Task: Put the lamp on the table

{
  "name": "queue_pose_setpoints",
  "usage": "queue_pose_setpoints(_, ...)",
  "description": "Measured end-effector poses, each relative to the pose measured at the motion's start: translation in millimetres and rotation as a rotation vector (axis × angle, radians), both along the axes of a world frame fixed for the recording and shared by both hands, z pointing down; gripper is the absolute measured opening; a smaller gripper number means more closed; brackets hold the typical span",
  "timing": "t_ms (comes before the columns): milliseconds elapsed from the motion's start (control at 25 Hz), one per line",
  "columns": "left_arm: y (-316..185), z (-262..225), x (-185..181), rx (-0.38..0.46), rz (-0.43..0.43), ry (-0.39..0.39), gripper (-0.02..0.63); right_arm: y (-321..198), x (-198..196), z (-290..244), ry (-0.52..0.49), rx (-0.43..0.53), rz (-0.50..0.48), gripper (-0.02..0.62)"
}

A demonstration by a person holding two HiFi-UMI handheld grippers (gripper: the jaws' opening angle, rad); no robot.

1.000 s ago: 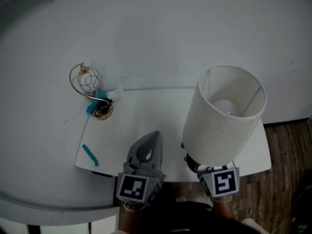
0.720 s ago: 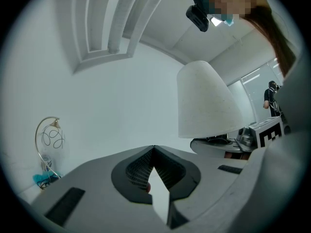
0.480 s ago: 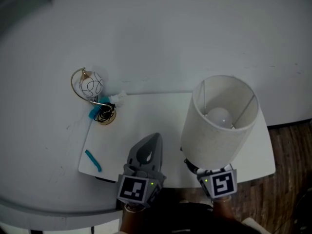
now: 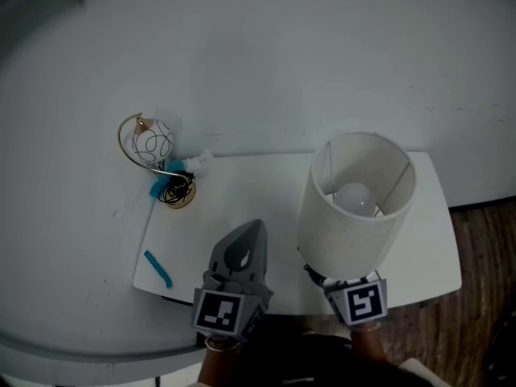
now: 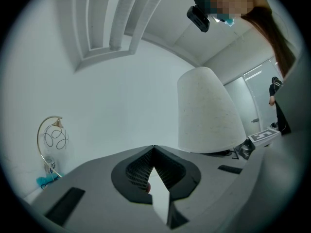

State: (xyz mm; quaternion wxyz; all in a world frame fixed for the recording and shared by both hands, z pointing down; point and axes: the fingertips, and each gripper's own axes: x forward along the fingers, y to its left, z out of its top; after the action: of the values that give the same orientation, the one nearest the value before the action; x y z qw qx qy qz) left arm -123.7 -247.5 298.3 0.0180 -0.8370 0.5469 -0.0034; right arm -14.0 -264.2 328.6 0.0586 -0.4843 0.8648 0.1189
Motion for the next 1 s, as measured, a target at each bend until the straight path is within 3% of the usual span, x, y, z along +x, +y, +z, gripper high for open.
queue_pose_setpoints(1000,-46,16,-5,-0.032,0.008,-0.024,-0.002,-49,-6,43,0.011,-0.057,0.025,0.081)
